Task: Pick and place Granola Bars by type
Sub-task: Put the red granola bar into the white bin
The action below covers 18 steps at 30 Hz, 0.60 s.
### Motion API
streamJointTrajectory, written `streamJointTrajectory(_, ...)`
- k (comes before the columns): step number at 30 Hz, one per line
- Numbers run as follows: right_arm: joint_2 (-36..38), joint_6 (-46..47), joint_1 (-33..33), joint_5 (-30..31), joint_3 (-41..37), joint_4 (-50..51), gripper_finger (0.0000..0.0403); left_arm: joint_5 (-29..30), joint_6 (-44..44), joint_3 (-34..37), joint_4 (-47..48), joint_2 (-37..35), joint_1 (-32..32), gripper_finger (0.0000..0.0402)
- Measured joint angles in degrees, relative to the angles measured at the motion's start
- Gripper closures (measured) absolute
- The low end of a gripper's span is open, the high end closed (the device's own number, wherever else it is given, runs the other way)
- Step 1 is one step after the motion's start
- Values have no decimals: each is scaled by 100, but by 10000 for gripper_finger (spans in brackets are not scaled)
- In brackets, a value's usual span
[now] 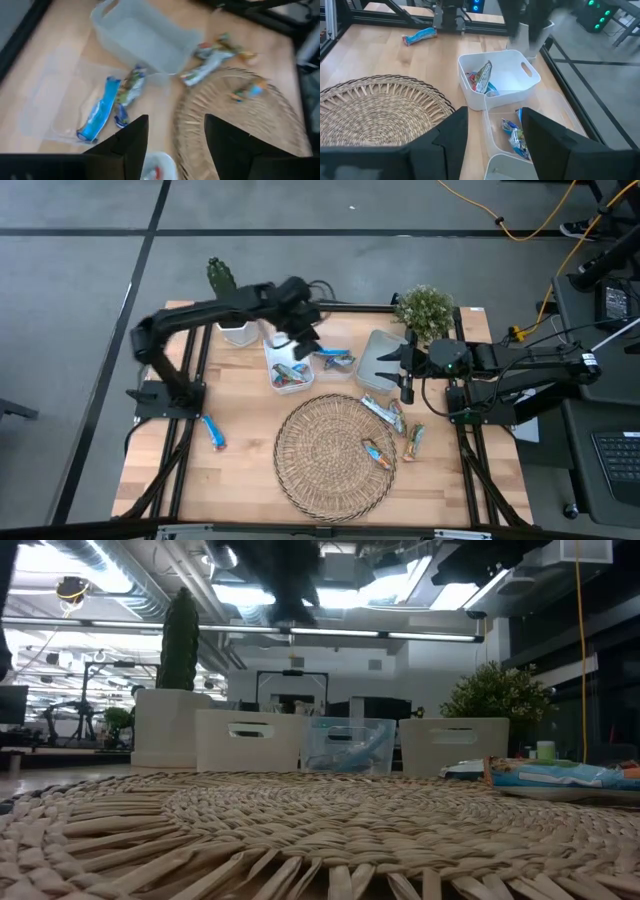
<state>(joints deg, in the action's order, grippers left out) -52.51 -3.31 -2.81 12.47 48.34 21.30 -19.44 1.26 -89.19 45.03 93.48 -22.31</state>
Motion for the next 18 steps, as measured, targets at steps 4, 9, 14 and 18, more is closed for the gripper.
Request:
streamJointTrajectory(4, 0, -10, 0, 2, 0, 2, 216, 30, -4, -2, 689, -1065, 332, 221)
streamJointTrajectory(9, 0, -4, 0, 2, 0, 0, 216, 545, 824, -2, 1240, -2424, 999, 229)
streamJointTrajectory(14, 0, -8, 0, 2, 0, -6, 216, 1254, 1201, -2, 1298, -3379, 1589, 233)
streamJointTrajectory(18, 0, -17, 0, 2, 0, -8, 216, 1161, 1376, -4, 1549, -3753, 1880, 233)
